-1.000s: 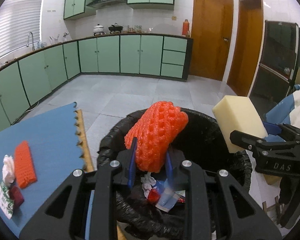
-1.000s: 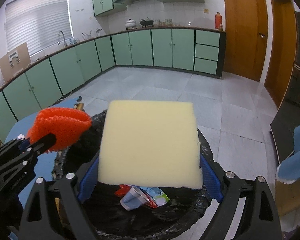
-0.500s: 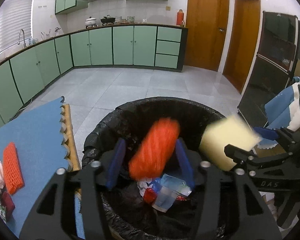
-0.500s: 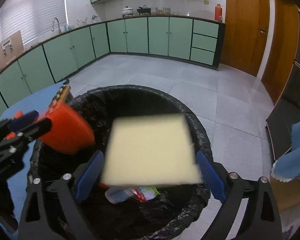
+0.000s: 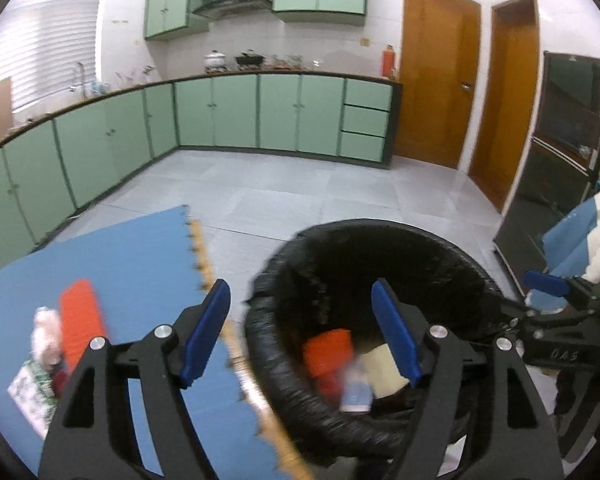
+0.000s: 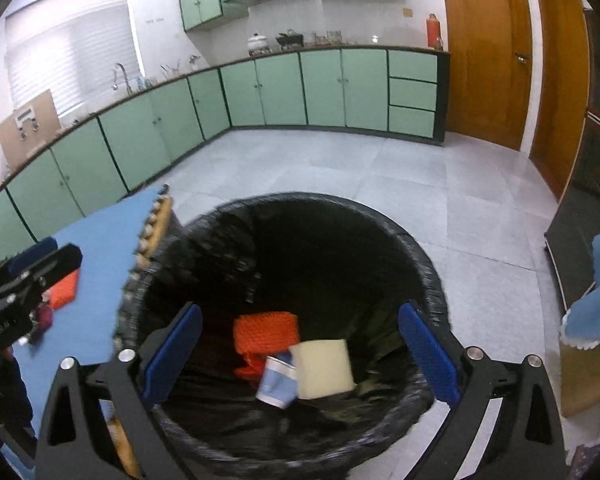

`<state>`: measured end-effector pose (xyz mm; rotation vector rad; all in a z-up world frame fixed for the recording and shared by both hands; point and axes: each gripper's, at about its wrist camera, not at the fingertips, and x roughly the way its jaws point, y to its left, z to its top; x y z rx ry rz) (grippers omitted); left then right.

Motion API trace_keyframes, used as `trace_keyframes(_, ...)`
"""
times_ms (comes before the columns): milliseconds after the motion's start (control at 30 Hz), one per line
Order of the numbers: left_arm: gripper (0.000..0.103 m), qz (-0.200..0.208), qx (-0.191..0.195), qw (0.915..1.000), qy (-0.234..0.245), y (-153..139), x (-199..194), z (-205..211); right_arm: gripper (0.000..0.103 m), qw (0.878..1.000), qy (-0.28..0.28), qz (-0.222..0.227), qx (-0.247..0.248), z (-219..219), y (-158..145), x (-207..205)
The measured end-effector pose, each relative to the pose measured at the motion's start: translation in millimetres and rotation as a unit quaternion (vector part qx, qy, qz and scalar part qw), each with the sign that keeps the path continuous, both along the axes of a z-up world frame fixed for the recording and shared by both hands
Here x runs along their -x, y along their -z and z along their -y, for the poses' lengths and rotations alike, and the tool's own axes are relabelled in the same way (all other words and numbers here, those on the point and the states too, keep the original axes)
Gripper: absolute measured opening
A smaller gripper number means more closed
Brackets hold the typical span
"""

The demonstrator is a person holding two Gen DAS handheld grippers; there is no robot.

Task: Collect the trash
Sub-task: 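Open both tools to drop the sponge and foam net into the bin, then move both tools back to the remaining trash on the mat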

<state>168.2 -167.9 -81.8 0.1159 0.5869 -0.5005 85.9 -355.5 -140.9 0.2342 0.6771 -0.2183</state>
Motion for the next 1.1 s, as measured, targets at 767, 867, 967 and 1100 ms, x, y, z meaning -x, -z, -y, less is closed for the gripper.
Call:
trace_keyframes(767, 0.075, -0.006, -0.066, 0.9727, -0.222, 22, 26, -215, 0.097, 0.990, -0.139, 0.026, 0.005, -196, 16, -46)
trace_keyframes(867, 0.077, -0.014, -0.067, 0.9709, -0.230, 30, 23, -218, 0.097, 0.989, -0.147, 0.017, 0.010, -209, 26, -52)
trace_keyframes(967, 0.077, -0.021, -0.066, 0.9698, -0.234, 38, 17, -219, 0.097, 0.988, -0.153, 0.011, 0.015, -216, 30, -57)
trace_keyframes(1100, 0.077, -0.038, -0.065, 0.9675, -0.241, 53, 5, -217, 0.097, 0.987, -0.158, 0.005, 0.026, -220, 34, -63)
